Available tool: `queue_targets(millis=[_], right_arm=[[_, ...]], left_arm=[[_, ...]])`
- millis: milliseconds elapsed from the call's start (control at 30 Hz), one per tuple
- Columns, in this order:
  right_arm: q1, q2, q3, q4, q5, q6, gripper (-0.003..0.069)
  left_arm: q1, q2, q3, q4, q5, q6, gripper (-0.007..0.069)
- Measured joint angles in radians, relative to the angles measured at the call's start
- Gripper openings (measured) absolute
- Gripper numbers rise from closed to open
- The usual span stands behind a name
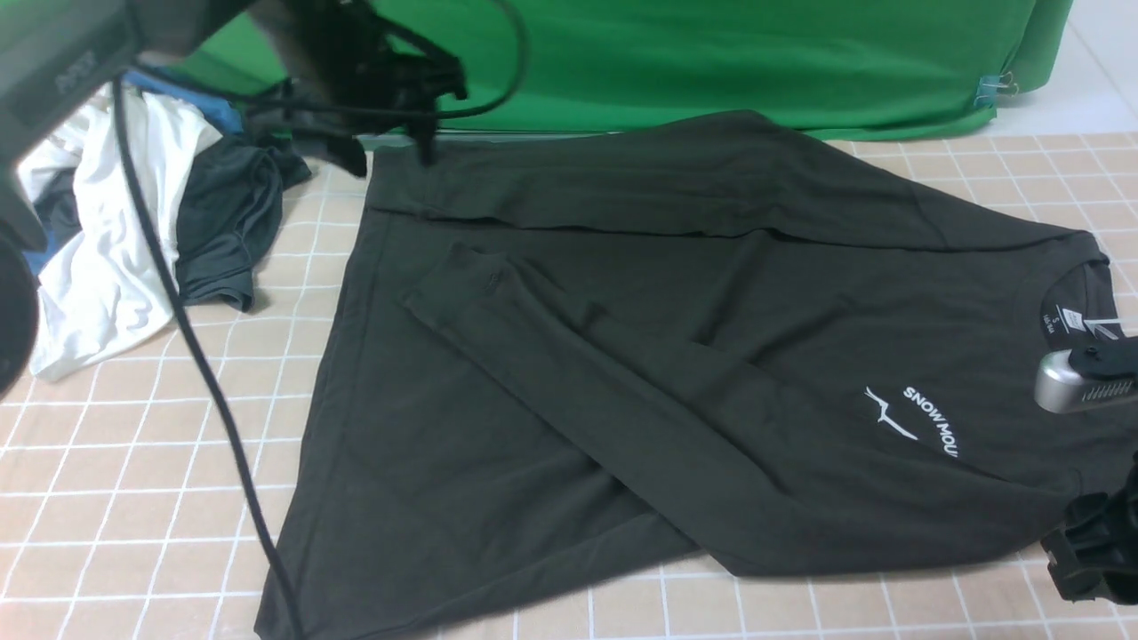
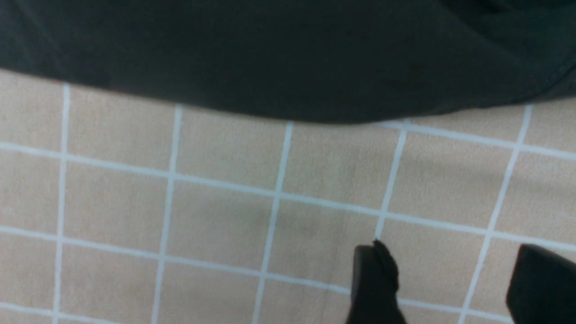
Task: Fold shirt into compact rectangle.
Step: 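Grab the top left corner of the dark shirt with the left gripper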
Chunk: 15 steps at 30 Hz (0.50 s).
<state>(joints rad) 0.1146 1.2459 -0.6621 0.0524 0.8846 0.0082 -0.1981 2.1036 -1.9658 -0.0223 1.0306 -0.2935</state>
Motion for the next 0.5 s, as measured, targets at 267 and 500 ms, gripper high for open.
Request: queue_targets(millis=[267, 500], right_arm=[[0.000, 0.000, 0.000, 0.008, -0.005, 0.000, 0.0334], [0.000, 0.000, 0.000, 0.016, -0.012, 0.000, 0.0328]], left_arm=[[0.125, 0.110, 0.000, -0.173, -0.103, 0.055, 0.0024], [0.126, 0.177, 0.000, -0.161, -0.314, 0.059, 0.0183]])
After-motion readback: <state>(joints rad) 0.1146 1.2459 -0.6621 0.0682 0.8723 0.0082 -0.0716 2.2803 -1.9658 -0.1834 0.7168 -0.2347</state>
